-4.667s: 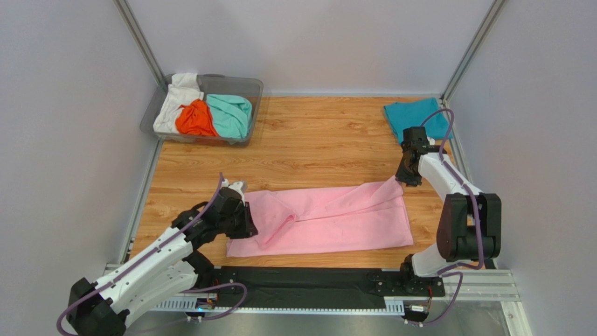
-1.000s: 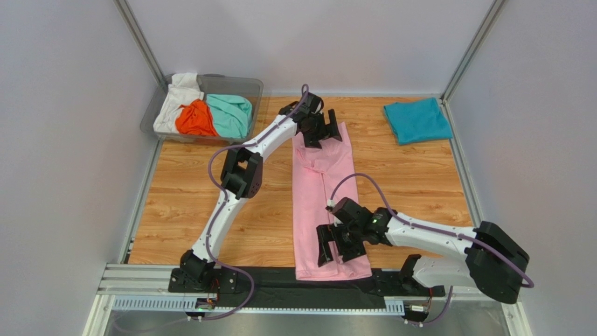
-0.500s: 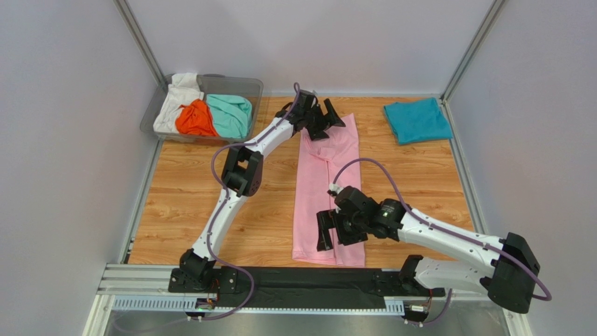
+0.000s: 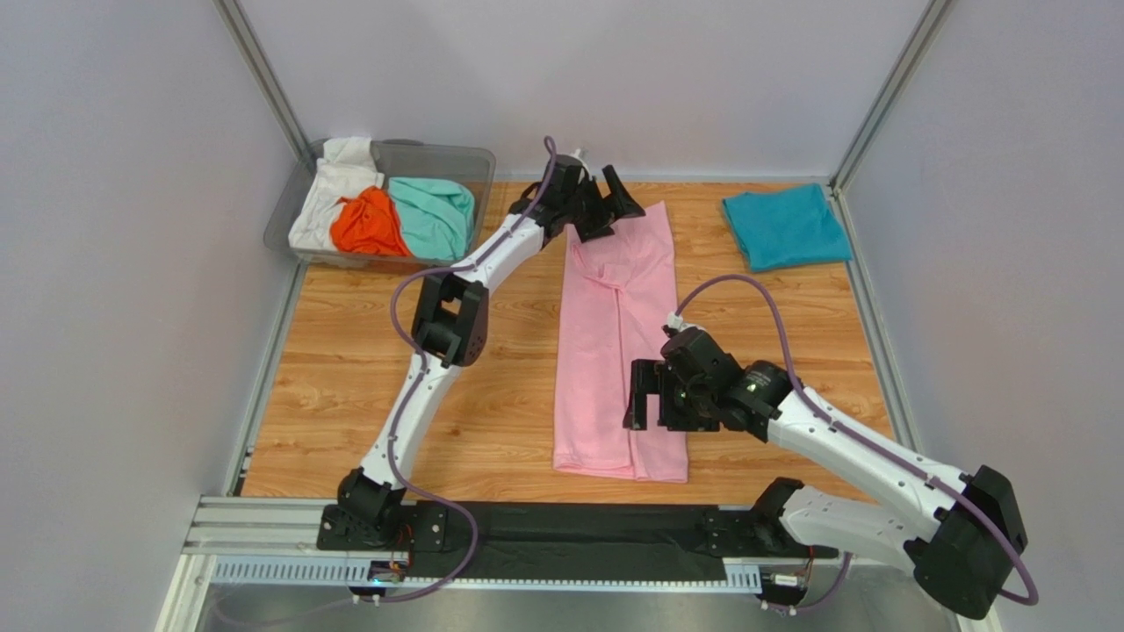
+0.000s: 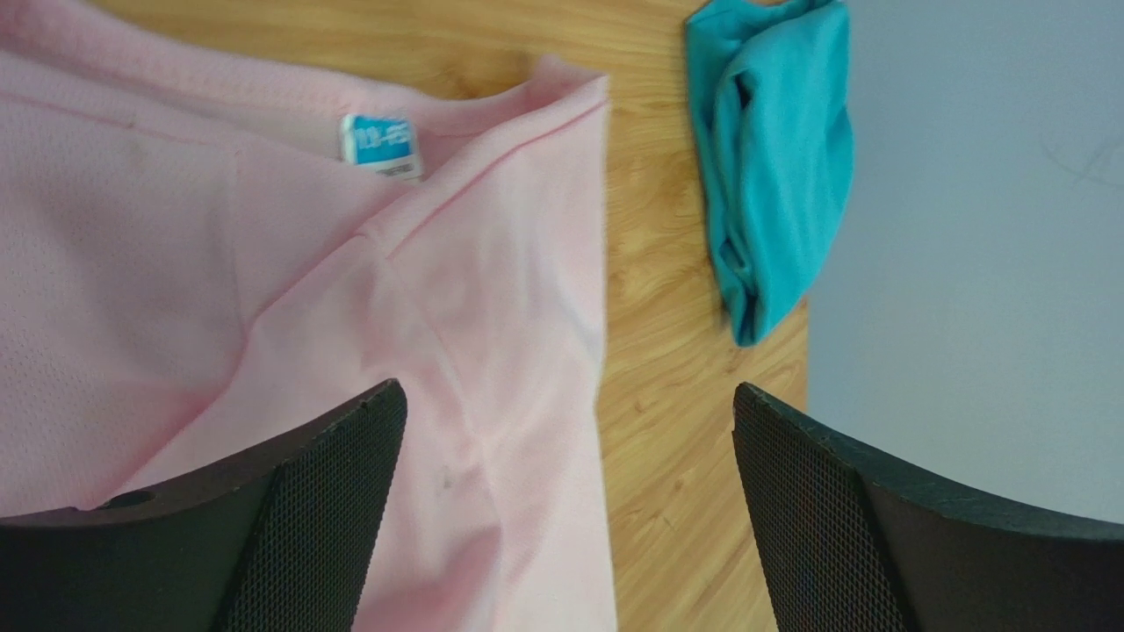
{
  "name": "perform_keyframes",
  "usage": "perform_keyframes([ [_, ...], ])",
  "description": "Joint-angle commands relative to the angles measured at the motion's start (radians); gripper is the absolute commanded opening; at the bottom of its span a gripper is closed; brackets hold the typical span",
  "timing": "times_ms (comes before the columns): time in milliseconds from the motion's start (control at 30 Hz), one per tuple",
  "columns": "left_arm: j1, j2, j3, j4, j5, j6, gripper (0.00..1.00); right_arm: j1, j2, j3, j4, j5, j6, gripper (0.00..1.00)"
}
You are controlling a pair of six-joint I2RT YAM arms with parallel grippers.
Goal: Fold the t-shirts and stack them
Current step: Fold the tshirt
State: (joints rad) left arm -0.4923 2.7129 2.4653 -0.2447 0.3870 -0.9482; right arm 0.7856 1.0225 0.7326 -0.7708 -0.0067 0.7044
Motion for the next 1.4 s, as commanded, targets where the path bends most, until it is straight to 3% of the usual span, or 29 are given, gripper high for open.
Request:
perform_keyframes([
  [0, -0.003, -0.264, 0.024, 0.025, -0.028, 0.127, 1.00, -0.023, -0.021, 0.062, -0.007, 0.095, 0.018, 1.00],
  [167, -0.011, -0.458, -0.040, -0.070, 0.019, 0.218, 1.00, -0.058, -0.050, 0.065, -0.018, 0.162, 0.052, 1.00],
  [267, -0.034, -0.660, -0.254, -0.084, 0.018, 0.290, 1.00, -0.078, -0.087, 0.068, -0.035, 0.183, 0.064, 1.00],
  [400, -0.103, -1.001, -0.701, -0.088, -0.042, 0.362, 1.00, -0.086, -0.140, 0.060, -0.073, 0.250, 0.075, 1.00],
  [500, -0.175, -1.202, -0.921, -0.100, -0.121, 0.388, 1.00, -0.086, -0.188, 0.044, -0.088, 0.289, 0.095, 1.00],
  [533, -0.193, -1.247, -1.057, -0.113, -0.141, 0.387, 1.00, -0.089, -0.199, 0.028, -0.091, 0.289, 0.095, 1.00],
  [567, -0.222, -1.333, -1.198, -0.122, -0.170, 0.362, 1.00, -0.092, -0.220, 0.013, -0.094, 0.283, 0.095, 1.00],
  [600, -0.236, -1.373, -1.200, -0.122, -0.178, 0.344, 1.00, -0.092, -0.231, 0.013, -0.094, 0.274, 0.095, 1.00],
  [700, -0.275, -1.522, -1.528, -0.102, -0.197, 0.238, 1.00, -0.094, -0.263, -0.028, -0.102, 0.240, 0.107, 1.00],
  [800, -0.314, -1.632, -1.705, -0.090, -0.195, 0.194, 1.00, -0.094, -0.289, -0.077, -0.107, 0.188, 0.113, 1.00],
  [1033, -0.411, -1.656, -1.885, -0.039, -0.163, 0.057, 0.99, -0.095, -0.337, -0.208, -0.107, 0.085, 0.171, 1.00],
  [1333, -0.465, -1.440, -1.887, 0.125, -0.132, 0.005, 0.77, -0.094, -0.355, -0.306, -0.074, -0.052, 0.233, 0.92],
  [1367, -0.465, -1.405, -1.876, 0.121, -0.132, 0.006, 0.70, -0.094, -0.355, -0.312, -0.068, -0.062, 0.233, 0.91],
])
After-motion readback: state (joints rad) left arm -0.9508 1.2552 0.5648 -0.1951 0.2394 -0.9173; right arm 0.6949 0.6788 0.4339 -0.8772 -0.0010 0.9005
